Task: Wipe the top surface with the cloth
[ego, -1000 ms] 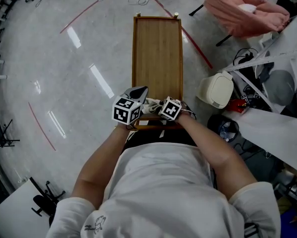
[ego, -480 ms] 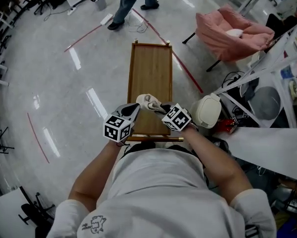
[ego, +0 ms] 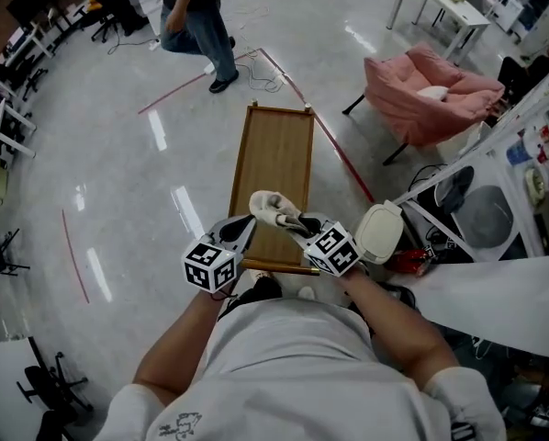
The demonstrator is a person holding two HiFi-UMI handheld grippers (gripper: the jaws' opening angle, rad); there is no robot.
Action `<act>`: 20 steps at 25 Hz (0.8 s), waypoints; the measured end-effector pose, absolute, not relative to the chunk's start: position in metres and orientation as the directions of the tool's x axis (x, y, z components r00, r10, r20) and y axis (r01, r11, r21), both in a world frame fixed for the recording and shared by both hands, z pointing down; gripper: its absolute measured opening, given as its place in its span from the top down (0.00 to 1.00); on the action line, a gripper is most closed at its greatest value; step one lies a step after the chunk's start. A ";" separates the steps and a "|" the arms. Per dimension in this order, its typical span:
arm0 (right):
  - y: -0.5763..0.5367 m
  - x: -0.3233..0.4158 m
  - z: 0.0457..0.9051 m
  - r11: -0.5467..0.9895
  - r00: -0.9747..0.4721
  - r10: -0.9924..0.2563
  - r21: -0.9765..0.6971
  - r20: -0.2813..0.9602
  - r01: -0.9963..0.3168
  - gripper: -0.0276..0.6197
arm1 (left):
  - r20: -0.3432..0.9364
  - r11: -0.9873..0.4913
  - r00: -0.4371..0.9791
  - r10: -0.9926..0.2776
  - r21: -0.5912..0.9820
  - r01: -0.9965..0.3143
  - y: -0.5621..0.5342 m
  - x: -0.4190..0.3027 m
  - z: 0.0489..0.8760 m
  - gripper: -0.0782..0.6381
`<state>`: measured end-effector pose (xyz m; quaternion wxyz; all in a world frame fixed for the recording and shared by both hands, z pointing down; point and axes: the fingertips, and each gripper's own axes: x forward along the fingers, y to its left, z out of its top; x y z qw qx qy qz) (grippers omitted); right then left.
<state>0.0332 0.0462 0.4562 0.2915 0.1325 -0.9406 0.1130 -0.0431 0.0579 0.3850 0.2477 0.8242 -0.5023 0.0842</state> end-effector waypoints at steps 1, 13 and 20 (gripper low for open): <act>0.053 0.037 0.446 0.937 -0.807 -0.189 -0.142 0.560 -0.318 0.83 | 0.380 -0.371 0.478 -0.792 0.323 -0.871 0.066 -0.039 0.378 0.88; 0.100 0.063 0.338 0.875 -0.855 -0.386 -0.156 0.346 -0.458 0.83 | 0.249 -0.414 0.498 -0.831 0.322 -0.851 0.124 -0.019 0.313 0.88; 0.151 0.038 0.318 0.838 -0.846 -0.457 -0.185 0.275 -0.513 0.84 | 0.209 -0.514 0.588 -0.781 0.319 -0.796 0.161 -0.024 0.295 0.88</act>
